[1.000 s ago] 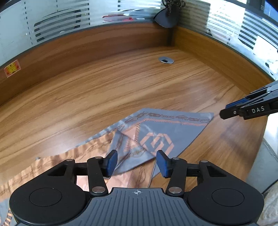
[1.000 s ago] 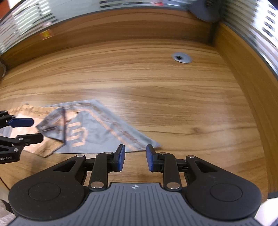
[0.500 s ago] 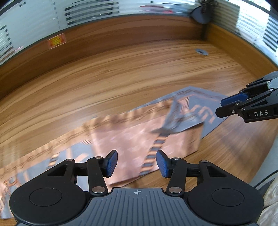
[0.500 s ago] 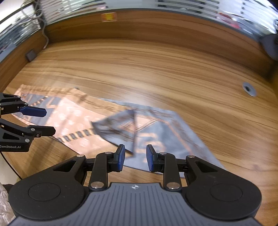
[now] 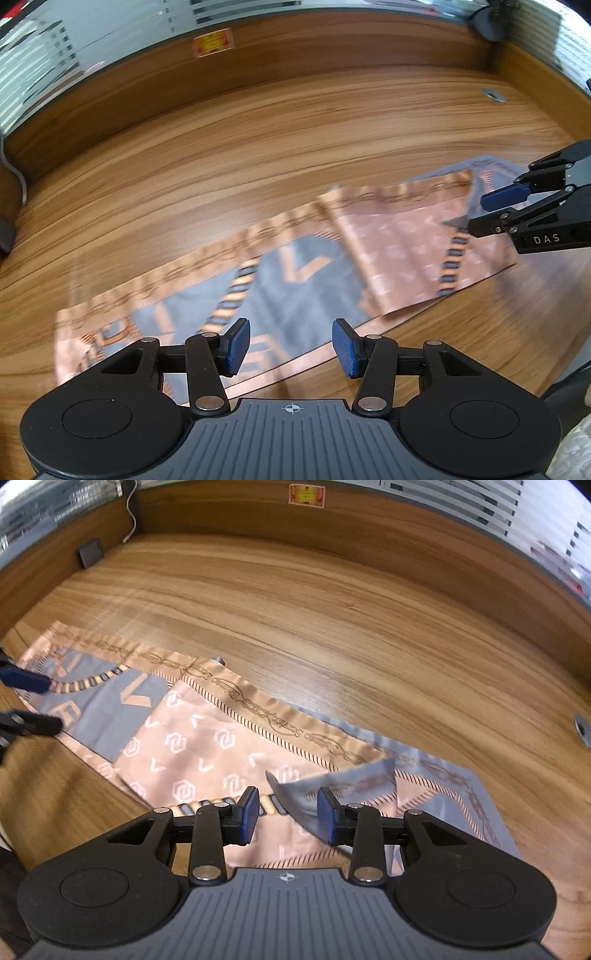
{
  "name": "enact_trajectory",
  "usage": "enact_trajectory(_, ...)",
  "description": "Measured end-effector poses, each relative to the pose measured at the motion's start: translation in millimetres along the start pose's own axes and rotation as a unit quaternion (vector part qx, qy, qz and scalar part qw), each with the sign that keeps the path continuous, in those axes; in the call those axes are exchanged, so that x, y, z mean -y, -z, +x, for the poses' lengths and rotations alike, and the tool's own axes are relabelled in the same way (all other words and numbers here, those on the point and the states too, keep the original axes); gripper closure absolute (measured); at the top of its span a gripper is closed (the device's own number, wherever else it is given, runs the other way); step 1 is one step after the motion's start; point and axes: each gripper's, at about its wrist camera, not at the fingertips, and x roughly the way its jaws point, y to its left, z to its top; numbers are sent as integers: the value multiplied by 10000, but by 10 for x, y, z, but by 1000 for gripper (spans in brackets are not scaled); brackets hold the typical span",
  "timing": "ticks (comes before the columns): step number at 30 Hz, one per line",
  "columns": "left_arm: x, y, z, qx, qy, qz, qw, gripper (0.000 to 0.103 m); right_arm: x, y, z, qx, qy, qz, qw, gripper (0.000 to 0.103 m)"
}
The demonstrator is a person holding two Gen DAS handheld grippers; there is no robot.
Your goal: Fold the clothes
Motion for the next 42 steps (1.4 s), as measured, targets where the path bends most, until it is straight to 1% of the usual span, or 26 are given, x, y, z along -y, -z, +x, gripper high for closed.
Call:
enact_trajectory(1,-40,13,-8,-14,-27,-33,10000,51,-4,-6,33,-37,32,4,10000,64)
enact_trajectory(3,-113,33,-18,-41,-71,-94,9999,51,4,-4,87,-91,85,12,9999,69)
enact_trajectory(4,-130,42,-19,-49,-81,-106,9999,51,11,2,112,-114,108,17,9999,79)
enact_trajectory(5,-144,50,-20,-56,-90,-115,9999,51,23,5,129,-127,130,27,9998,82)
enact_trajectory(7,-158,67,-21,-68,-101,-126,9998,51,62,6,136,-114,170,72,9998,102)
enact_trajectory(12,-76,67,32,-81,-94,-132,9998,51,313,72,-25,70,239,468,9986,102)
enact_trajectory(15,6,57,60,-79,-65,-148,9998,51,583,126,-180,164,313,784,9963,102)
enact_trajectory(19,151,52,112,-83,-15,-155,9998,51,984,230,-317,201,504,982,9937,102)
enact_trajectory(22,260,53,150,-82,19,-137,9999,51,1299,298,-333,169,612,1093,9920,102)
enact_trajectory(27,382,71,250,-169,26,-158,9997,51,1627,369,-307,168,656,1290,9893,102)
enact_trajectory(30,410,77,290,-205,-4,-169,9996,51,1748,371,-252,161,603,1358,9888,102)
enact_trajectory(35,376,85,292,-202,-104,-230,9995,51,1792,306,-206,188,704,1186,9903,102)
enact_trajectory(38,327,146,297,-222,-160,-328,9991,51,1836,258,-198,205,812,1102,9904,102)
enact_trajectory(42,256,207,328,-286,-184,-387,9987,51,1904,225,-177,126,884,1078,9902,102)
